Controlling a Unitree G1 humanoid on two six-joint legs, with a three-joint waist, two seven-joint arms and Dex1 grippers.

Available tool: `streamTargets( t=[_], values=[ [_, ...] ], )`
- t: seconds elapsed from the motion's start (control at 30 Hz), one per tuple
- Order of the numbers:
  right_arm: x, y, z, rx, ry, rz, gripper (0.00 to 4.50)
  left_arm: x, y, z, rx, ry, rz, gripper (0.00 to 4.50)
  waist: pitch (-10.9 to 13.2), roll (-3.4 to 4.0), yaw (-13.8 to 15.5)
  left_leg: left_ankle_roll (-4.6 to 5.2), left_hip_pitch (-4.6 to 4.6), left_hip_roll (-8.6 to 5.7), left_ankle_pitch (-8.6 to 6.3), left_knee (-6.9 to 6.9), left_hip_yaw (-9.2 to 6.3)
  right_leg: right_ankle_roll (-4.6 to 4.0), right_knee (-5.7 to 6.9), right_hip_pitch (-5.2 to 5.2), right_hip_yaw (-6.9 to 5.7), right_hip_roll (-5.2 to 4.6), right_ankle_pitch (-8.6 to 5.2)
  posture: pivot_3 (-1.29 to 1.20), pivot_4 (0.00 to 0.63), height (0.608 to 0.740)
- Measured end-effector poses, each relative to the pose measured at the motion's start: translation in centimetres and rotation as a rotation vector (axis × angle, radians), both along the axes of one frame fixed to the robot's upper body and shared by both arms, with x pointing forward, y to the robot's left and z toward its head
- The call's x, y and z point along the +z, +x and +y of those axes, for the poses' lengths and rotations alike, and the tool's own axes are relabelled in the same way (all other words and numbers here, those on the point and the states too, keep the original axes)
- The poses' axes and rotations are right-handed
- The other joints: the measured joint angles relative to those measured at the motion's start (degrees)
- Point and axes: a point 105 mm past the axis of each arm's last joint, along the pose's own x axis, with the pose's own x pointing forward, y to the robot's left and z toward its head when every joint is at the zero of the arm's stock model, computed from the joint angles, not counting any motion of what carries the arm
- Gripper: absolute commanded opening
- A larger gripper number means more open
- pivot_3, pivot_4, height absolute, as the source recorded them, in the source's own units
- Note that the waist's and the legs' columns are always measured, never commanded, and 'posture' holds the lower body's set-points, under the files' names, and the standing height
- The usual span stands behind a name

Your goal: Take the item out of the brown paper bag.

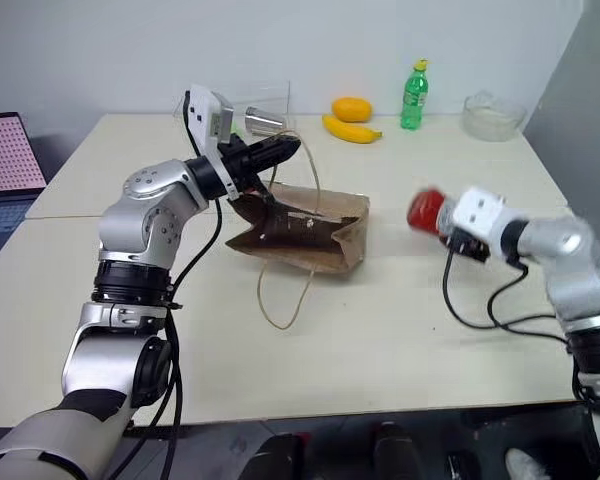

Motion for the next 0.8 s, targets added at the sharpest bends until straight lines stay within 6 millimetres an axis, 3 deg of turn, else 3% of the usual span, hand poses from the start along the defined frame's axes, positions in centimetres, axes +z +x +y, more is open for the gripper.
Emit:
streamTargets(
  t=[0.07, 0.2, 0.33, 0.5, 0.67, 0.8],
  values=[
    [-1.5, 0.1, -0.3, 0.021, -0.071, 0.017, 3.19, 0.0, -0.1, -0.3, -0.01, 0.001, -0.001, 0.0, 0.02, 0.03, -0.33, -0.02, 0.02, 0.01, 0.01, 0.02, 0.01, 0.0, 0.02, 0.0, 0.01, 0.0, 0.0, 0.0, 0.15, 0.74],
    [-2.9, 0.1, -0.8, 0.048, -0.133, 0.035, 4.45, 0.0, -0.1, -0.4, -0.014, 0.001, -0.002, 0.0, 0.02, 0.03, -0.45, -0.06, 0.01, 0.0, 0.04, 0.03, -0.04, 0.0, 0.02, 0.01, -0.01, 0.01, 0.0, 0.0, 0.15, 0.74],
    [-2.5, -0.1, -0.3, 0.075, -0.113, 0.051, 4.45, 0.0, -0.1, -0.4, -0.014, 0.001, -0.002, 0.0, 0.02, 0.03, -0.4, -0.08, 0.01, -0.01, 0.04, 0.06, -0.08, 0.0, 0.0, 0.06, -0.03, 0.01, 0.0, 0.0, 0.15, 0.74],
    [0.5, -2.0, 0.8, 0.115, 0.009, 0.018, 4.45, -0.1, 0.1, -0.7, -0.011, 0.003, -0.011, 0.0, 0.02, 0.03, 0.17, -0.06, -0.01, -0.01, 0.03, 0.07, -0.12, 0.0, -0.01, 0.08, -0.06, 0.01, 0.0, 0.0, 0.15, 0.74],
    [4.4, -6.1, 5.3, 0.223, 0.297, -0.028, 4.45, 0.6, 1.5, -1.4, 0.019, 0.015, -0.052, 0.0, 0.02, 0.01, 0.62, -0.01, -0.02, -0.01, 0.0, 0.11, -0.18, 0.01, -0.01, 0.14, -0.12, 0.02, 0.0, 0.0, 0.15, 0.74],
    [5.4, -8.8, 9.4, 0.267, 0.577, -0.012, 4.45, 1.3, 2.9, -1.9, 0.043, 0.033, -0.081, 0.0, 0.01, -0.03, 0.78, 0.0, -0.02, -0.03, 0.0, 0.12, -0.2, 0.01, 0.01, 0.15, -0.13, 0.02, 0.0, 0.0, 0.15, 0.74]
  ],
)
